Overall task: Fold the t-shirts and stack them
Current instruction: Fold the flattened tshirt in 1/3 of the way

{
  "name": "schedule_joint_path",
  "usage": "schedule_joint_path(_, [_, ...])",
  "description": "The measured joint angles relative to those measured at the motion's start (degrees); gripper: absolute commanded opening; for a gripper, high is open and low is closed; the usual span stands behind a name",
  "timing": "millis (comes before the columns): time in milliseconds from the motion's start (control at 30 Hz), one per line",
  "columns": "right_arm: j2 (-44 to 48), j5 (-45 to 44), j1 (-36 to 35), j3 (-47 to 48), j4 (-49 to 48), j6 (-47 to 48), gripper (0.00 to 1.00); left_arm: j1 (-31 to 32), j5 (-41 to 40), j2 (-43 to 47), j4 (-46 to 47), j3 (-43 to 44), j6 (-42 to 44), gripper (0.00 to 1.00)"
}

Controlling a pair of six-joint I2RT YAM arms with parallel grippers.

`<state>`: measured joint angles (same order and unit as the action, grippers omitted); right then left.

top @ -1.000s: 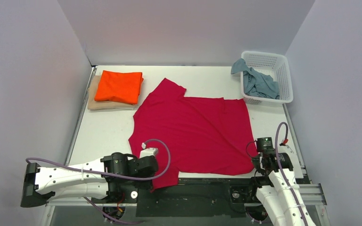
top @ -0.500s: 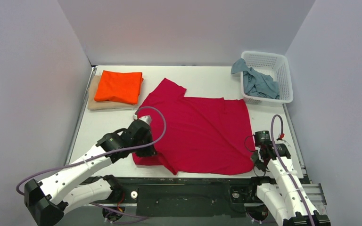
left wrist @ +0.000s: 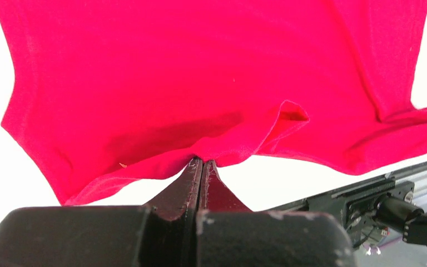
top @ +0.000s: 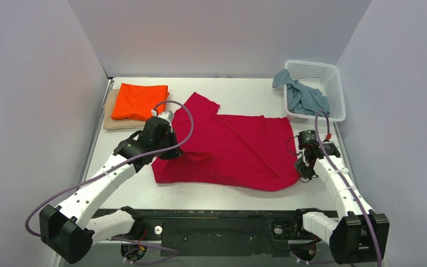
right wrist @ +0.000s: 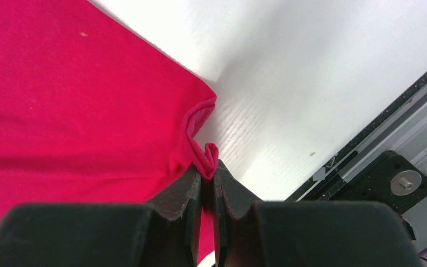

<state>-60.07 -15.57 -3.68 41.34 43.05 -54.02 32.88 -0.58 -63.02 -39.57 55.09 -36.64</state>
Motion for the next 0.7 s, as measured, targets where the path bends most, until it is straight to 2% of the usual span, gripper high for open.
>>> schedule_joint_path(367, [-12.17,0.70,0.39,8.85,-3.45,1.79,0.07,-6.38,2.14,-6.99,6.75,1.40,4.39,0.00])
schedule_joint_path(600, [-19.67,1.31,1.14,12.59,-5.60,2.95,0.07,-7.39,1.86,-11.63,12.57,2.27,6.62,0.00])
schedule_joint_path(667, [-21.07,1.49,1.20,13.20,-6.14,3.15,0.11,-7.50,1.31,-13.88,13.35,3.52,7.63,0.00])
schedule_joint_path(700, [-21.33,1.51,1.31,13.25,-6.40,3.17,0.15,-7.58,0.98,-15.04,13.57,4.28,8.07,0.04])
